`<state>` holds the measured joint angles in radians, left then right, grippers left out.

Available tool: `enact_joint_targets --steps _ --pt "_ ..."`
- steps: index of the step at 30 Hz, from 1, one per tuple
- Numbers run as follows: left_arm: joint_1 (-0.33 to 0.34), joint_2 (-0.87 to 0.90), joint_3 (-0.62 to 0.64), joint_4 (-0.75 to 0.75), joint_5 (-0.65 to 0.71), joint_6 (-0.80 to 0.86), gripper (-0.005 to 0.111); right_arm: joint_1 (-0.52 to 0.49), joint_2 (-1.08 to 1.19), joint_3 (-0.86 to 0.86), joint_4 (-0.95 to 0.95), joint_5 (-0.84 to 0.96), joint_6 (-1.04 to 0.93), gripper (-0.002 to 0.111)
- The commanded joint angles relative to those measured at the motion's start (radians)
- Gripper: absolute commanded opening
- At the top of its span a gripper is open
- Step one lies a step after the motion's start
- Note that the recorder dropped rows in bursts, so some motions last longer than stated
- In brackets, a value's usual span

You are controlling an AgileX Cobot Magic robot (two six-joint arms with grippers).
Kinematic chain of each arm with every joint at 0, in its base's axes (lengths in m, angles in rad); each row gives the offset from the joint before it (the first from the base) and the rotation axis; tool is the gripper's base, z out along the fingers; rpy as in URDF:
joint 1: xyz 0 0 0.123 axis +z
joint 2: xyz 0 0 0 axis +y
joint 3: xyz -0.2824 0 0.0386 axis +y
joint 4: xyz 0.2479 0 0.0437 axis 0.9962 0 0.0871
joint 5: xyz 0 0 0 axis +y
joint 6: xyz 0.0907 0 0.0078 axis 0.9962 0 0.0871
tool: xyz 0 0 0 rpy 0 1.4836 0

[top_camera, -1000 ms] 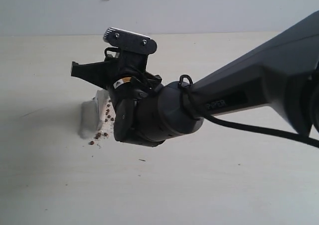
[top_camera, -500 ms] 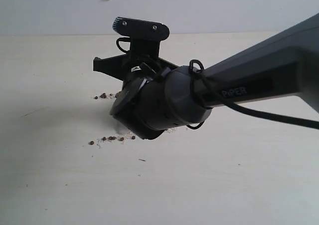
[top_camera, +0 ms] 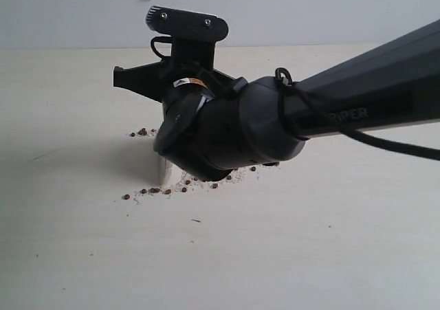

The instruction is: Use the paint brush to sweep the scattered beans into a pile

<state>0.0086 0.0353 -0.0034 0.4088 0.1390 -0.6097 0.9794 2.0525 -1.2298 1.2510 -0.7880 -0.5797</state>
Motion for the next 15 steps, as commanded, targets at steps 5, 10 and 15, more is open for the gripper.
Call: enact_joint_targets --steps 5,10,15 --pt "0.004 -0.007 0.003 -0.009 0.001 0.004 0.000 -0.003 -0.076 0.006 -0.093 0.005 0.067 0.000" --pt "0.004 -0.007 0.003 -0.009 0.001 0.004 0.000 -0.003 -0.085 -0.007 -0.169 -0.012 0.172 0.000" --pt "0.004 -0.007 0.003 -0.009 0.001 0.004 0.000 -0.021 0.030 -0.113 -0.293 -0.036 0.382 0.000"
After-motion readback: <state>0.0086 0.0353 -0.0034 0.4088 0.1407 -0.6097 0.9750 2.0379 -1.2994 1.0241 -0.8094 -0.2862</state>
